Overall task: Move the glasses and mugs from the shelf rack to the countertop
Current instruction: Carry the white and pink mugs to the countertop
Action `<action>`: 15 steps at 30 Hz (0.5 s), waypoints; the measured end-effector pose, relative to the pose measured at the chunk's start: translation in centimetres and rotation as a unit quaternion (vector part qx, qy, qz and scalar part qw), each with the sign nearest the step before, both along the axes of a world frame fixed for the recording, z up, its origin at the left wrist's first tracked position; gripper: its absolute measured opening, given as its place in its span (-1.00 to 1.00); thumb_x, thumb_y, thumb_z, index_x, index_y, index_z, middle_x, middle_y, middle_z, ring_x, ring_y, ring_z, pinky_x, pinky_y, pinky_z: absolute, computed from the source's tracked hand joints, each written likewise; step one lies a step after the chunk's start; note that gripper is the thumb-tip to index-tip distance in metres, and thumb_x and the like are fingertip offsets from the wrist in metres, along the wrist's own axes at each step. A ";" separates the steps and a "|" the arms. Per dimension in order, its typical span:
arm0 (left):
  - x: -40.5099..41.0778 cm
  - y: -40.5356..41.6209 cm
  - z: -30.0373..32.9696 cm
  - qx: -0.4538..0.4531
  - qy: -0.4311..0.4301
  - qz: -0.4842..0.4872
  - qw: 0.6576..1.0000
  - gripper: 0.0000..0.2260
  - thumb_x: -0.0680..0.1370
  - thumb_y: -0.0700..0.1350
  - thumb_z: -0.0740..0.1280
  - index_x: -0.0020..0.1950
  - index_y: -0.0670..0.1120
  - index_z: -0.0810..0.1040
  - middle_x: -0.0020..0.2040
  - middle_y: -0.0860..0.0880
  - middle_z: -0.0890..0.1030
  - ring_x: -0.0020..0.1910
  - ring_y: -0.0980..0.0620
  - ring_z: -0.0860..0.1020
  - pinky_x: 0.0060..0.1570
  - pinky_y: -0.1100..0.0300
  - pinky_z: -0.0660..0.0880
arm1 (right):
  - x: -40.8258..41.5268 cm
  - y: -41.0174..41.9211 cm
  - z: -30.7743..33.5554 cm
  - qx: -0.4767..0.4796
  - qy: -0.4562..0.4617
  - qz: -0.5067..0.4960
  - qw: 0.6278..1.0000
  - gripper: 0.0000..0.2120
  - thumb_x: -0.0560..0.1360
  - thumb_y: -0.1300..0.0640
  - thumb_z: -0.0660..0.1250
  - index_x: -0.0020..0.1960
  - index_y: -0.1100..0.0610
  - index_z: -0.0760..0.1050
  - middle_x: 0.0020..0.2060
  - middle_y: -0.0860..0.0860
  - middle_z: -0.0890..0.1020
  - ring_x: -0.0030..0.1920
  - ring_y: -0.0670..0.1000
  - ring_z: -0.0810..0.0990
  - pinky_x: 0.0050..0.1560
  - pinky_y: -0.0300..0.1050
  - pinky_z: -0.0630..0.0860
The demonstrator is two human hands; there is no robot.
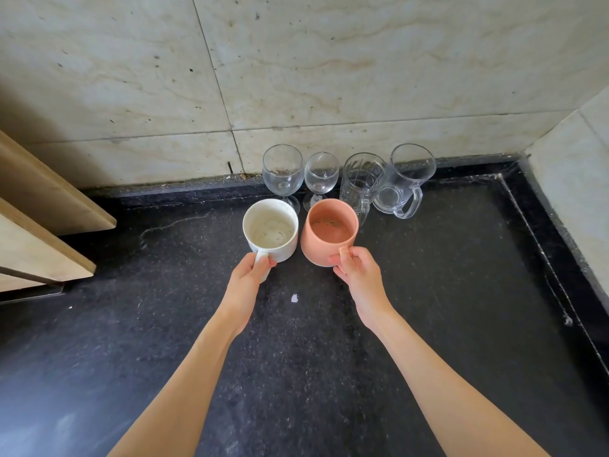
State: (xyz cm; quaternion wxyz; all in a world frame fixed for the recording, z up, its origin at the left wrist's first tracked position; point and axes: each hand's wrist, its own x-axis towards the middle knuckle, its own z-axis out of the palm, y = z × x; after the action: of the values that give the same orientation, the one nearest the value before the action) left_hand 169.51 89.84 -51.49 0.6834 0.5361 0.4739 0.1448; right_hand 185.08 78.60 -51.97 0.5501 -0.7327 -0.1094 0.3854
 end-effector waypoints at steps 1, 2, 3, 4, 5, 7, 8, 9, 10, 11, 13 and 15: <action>0.0 0.1 0.0 0.004 0.006 -0.004 1.000 -0.84 0.58 -0.01 0.19 0.01 -0.03 0.52 0.00 0.05 0.55 0.10 0.06 0.47 0.20 0.12 0.35 | 0.0 0.1 0.0 -0.008 -0.007 -0.003 1.000 -0.77 0.55 -0.03 0.19 0.04 0.12 0.45 0.07 0.05 0.58 0.08 -0.03 0.56 0.02 -0.26 0.47; 0.0 0.2 0.0 0.007 0.014 -0.008 1.000 -0.83 0.58 0.00 0.19 0.02 -0.03 0.52 0.00 0.05 0.55 0.10 0.06 0.48 0.19 0.12 0.36 | -0.1 0.1 0.0 -0.020 -0.017 -0.006 1.000 -0.76 0.55 -0.03 0.18 0.06 0.12 0.45 0.07 0.03 0.58 0.05 -0.04 0.56 0.05 -0.22 0.47; 0.1 0.3 0.1 0.010 0.025 -0.008 1.000 -0.82 0.58 0.00 0.19 0.03 -0.05 0.52 0.00 0.03 0.55 0.10 0.05 0.48 0.18 0.12 0.37 | -0.1 0.2 0.0 -0.032 -0.030 -0.009 0.999 -0.76 0.55 -0.04 0.18 0.06 0.11 0.45 0.06 0.03 0.58 0.03 -0.04 0.55 0.08 -0.16 0.48; 0.2 0.3 0.1 0.012 0.037 -0.004 0.999 -0.81 0.58 0.01 0.19 0.03 -0.06 0.51 -0.01 0.02 0.55 0.07 0.04 0.48 0.14 0.12 0.39 | -0.2 0.3 0.0 -0.042 -0.043 -0.011 0.998 -0.76 0.55 -0.04 0.18 0.06 0.10 0.45 0.05 0.03 0.58 0.02 -0.04 0.54 0.11 -0.12 0.49; 0.3 0.2 0.2 0.016 0.052 0.003 0.999 -0.79 0.57 0.02 0.19 0.02 -0.08 0.51 -0.03 0.00 0.54 0.03 0.05 0.47 0.08 0.13 0.40 | -0.4 0.4 0.1 -0.051 -0.056 -0.012 0.997 -0.77 0.55 -0.04 0.17 0.05 0.09 0.45 0.05 0.03 0.58 0.02 -0.03 0.54 0.14 -0.08 0.49; 0.5 0.1 0.5 0.034 0.084 0.016 0.996 -0.74 0.56 0.05 0.20 -0.04 -0.14 0.50 -0.09 -0.05 0.51 -0.08 0.04 0.44 -0.06 0.16 0.39 | -0.6 0.4 0.4 -0.069 -0.079 -0.017 0.994 -0.76 0.55 -0.06 0.17 0.06 0.07 0.45 0.07 0.04 0.58 0.07 -0.01 0.54 0.19 -0.01 0.48; 0.5 -0.1 0.8 0.048 0.097 0.019 0.994 -0.74 0.56 0.05 0.19 -0.07 -0.14 0.48 -0.11 -0.07 0.49 -0.11 0.03 0.42 -0.10 0.16 0.37 | -0.7 0.4 0.6 -0.080 -0.090 -0.019 0.993 -0.74 0.54 -0.07 0.17 0.08 0.07 0.45 0.09 0.04 0.58 0.09 0.01 0.54 0.20 0.01 0.47; 0.6 -0.2 1.1 0.062 0.109 0.020 0.992 -0.75 0.56 0.06 0.19 -0.08 -0.11 0.48 -0.10 -0.05 0.49 -0.10 0.04 0.42 -0.12 0.16 0.35 | -0.9 0.3 0.9 -0.093 -0.102 -0.020 0.990 -0.70 0.54 -0.10 0.17 0.11 0.08 0.45 0.12 0.03 0.58 0.11 0.01 0.53 0.20 -0.01 0.46; 0.5 -0.4 1.4 0.077 0.119 0.021 0.990 -0.76 0.56 0.07 0.18 -0.04 -0.08 0.49 -0.06 -0.03 0.50 -0.07 0.04 0.45 -0.11 0.17 0.35 | -1.0 0.1 1.2 -0.105 -0.111 -0.017 0.988 -0.66 0.53 -0.13 0.16 0.15 0.07 0.45 0.14 0.02 0.57 0.13 0.00 0.52 0.19 -0.06 0.43; 0.3 -0.7 1.7 0.090 0.126 0.023 0.988 -0.75 0.56 0.07 0.18 0.06 -0.06 0.50 0.02 0.00 0.51 0.00 0.04 0.47 -0.08 0.19 0.36 | -1.2 -0.2 1.6 -0.114 -0.115 -0.011 0.987 -0.63 0.53 -0.15 0.16 0.19 0.06 0.43 0.17 0.00 0.55 0.16 -0.01 0.50 0.18 -0.10 0.41; -0.6 -1.5 2.6 0.108 0.135 0.043 0.984 -0.63 0.56 0.05 0.19 0.33 -0.05 0.36 0.28 -0.01 0.43 0.22 0.01 0.43 0.07 0.17 0.37 | -1.6 -1.3 2.5 -0.129 -0.111 0.010 0.985 -0.62 0.54 -0.11 0.17 0.28 0.04 0.37 0.27 -0.01 0.49 0.24 -0.01 0.46 0.21 -0.10 0.37; -2.1 -2.6 3.7 0.132 0.139 0.052 0.980 -0.54 0.56 0.01 0.20 0.44 -0.03 0.22 0.42 -0.04 0.31 0.34 0.00 0.35 0.20 0.12 0.33 | -2.3 -3.0 3.5 -0.148 -0.121 0.047 0.980 -0.60 0.55 -0.04 0.18 0.35 0.03 0.30 0.35 -0.01 0.42 0.32 0.00 0.41 0.28 -0.08 0.33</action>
State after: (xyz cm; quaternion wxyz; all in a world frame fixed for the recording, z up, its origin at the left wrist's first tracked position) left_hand 167.42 87.22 -47.78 0.5258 0.6112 0.5679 0.1658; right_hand 182.79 75.59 -48.49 0.3990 -0.8415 -0.1515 0.3314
